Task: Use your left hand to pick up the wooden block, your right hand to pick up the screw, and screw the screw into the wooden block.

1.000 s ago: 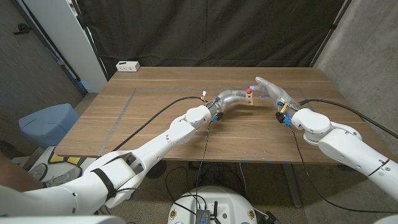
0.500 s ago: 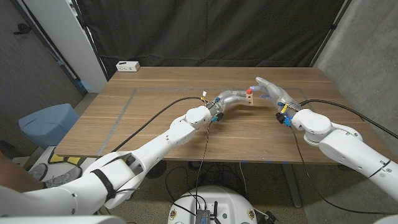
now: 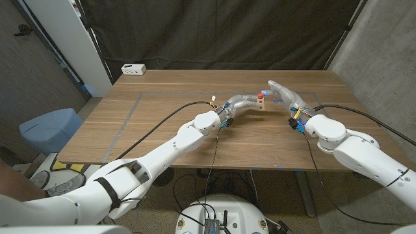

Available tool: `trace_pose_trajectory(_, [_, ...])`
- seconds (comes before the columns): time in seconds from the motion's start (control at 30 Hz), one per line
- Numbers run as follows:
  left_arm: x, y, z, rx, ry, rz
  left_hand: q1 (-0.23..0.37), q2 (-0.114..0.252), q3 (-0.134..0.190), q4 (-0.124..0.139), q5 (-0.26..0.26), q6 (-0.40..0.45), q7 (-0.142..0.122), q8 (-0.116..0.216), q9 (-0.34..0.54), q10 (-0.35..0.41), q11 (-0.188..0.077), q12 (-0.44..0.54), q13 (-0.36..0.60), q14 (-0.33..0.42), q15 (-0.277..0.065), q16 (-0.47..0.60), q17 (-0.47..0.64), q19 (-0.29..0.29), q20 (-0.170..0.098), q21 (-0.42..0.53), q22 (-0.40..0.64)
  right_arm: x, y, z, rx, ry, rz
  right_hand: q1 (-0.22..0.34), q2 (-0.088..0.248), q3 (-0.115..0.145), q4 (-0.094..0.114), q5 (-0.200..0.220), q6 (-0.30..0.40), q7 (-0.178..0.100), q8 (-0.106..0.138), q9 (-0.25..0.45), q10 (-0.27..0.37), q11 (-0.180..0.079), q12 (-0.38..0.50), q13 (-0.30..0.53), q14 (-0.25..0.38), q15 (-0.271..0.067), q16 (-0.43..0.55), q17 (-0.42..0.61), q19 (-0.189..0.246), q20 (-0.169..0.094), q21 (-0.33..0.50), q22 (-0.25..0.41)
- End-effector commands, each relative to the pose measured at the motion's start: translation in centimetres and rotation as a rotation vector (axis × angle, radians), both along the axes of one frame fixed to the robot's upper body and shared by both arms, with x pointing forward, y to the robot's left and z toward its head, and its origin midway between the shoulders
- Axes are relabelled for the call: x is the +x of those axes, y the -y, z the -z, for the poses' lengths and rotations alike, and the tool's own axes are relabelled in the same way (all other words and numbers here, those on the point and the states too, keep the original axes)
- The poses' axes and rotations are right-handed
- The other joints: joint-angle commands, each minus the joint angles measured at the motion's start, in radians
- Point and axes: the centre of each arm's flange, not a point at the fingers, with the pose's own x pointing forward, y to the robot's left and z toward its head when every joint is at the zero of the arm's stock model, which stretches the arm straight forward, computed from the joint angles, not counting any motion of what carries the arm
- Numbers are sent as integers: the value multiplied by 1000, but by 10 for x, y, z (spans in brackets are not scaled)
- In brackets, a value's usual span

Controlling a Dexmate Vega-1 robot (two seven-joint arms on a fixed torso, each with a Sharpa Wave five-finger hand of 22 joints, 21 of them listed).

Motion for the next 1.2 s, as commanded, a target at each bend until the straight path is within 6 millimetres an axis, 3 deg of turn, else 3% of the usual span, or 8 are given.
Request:
trace_pose_trajectory(0.03, [-1,-1,0,-1,2,5,-46,62,91,89,5,92,78,11,2,10,-1,6,5,3,6,6,2,8,2,3,6,-4,0,2,7,1,15,4,7,6,-1,8,16,-1,8,3,8,-4,6,0,6,-2,9,2,5,2,7,5])
trace_pose_trajectory(1.2, [6,-6,-3,3,-6,5,-45,63,90,88,5,89,75,10,2,10,0,6,5,3,6,6,2,8,1,3,6,-5,-6,3,16,4,38,16,12,15,-8,8,151,19,33,1,109,-2,21,-1,57,-13,15,-1,45,-1,10,5])
